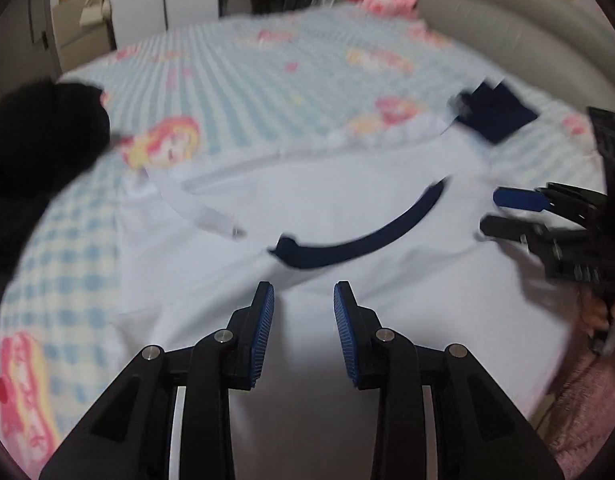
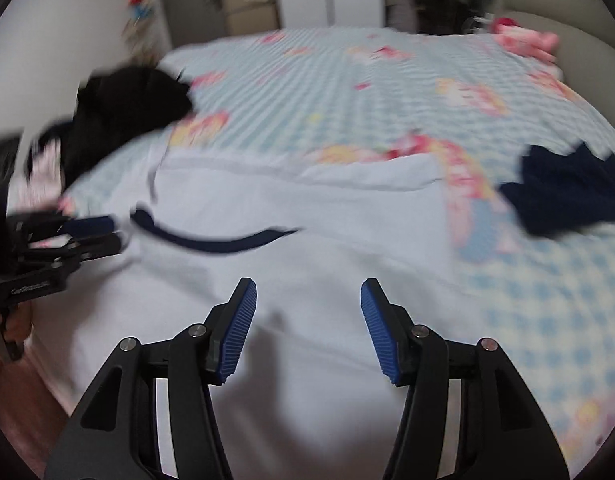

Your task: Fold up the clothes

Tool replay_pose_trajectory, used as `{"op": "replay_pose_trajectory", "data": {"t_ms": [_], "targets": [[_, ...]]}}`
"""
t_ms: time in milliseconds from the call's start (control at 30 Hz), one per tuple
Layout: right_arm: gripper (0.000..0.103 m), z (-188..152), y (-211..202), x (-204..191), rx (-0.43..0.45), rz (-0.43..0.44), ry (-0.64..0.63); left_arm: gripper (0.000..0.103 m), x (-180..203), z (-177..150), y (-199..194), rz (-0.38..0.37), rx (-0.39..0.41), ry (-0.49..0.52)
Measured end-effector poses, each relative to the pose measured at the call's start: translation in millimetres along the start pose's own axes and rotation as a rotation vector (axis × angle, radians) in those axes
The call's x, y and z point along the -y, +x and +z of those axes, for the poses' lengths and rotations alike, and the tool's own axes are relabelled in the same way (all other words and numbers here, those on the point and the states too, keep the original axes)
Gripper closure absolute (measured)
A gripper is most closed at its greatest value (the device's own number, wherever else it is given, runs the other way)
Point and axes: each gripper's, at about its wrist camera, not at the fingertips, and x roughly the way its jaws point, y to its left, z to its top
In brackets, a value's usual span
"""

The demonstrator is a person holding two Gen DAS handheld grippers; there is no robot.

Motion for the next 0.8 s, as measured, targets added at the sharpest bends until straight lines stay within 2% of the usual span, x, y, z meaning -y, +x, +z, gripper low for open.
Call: {"op": "replay_pose_trajectory", "data": {"t_ms": [67, 133, 200, 233, 300, 333, 400, 433, 500, 533, 600, 667, 800], "targets": [[0.046, -13.5, 22.5, 2.1, -0.031, -0.005, 0.012, 0.069, -17.0, -2.8, 8.8, 0.010, -0.012, -0.071], [0.046, -18.9, 24.8, 15.0, -0.011, 0.033, 0.069, 0.070, -34.1, -4.7, 7.0, 0.022, -0.002, -0.129], [0.047, -20.3, 23.8, 26.8, -0.006, 0.050, 0.119, 0.076, -46.5, -6.0, 7.0, 0.042, 0.008, -0.160], [0.049, -20.3, 21.6, 33.2, -0.006, 0.030, 0.136, 0.081, -50.9, -7.1, 9.7, 0.040, 0.005, -0.180], [0.058, -20.6, 16.6, 46.2, -0.007, -0.010, 0.170, 0.082, -51.5, -7.1, 5.6, 0.045, 0.032, -0.200], [0.066, -22.7, 11.6, 53.7, -0.003, -0.034, 0.188, 0.081, -50.8, -6.8, 2.3, 0.048, 0.050, -0.207], [0.068, -26.9, 1.0, 67.8, 0.006, -0.079, 0.222, 0.071, -45.5, -4.7, -12.9, 0.078, 0.107, -0.197], [0.068, -28.6, -7.7, 71.2, 0.018, -0.084, 0.231, 0.067, -42.1, -4.8, -25.4, 0.060, 0.145, -0.192], [0.064, -31.8, -27.6, 69.5, 0.057, -0.112, 0.222, 0.065, -33.6, -7.3, -50.3, 0.021, 0.210, -0.190], [0.059, -33.4, -38.4, 65.9, 0.081, -0.132, 0.209, 0.061, -27.6, -11.4, -62.4, -0.005, 0.232, -0.196], [0.057, -39.7, -60.7, 58.5, 0.139, -0.162, 0.202, 0.057, -10.7, -19.1, -72.0, -0.031, 0.230, -0.172], [0.057, -48.4, -75.3, 50.2, 0.165, -0.126, 0.233, 0.057, 6.1, -27.6, -76.2, -0.048, 0.213, -0.142], [0.057, -65.1, -72.7, 21.1, 0.112, -0.082, 0.187, 0.057, 33.1, -41.9, -59.9, -0.046, 0.128, -0.099]]}}
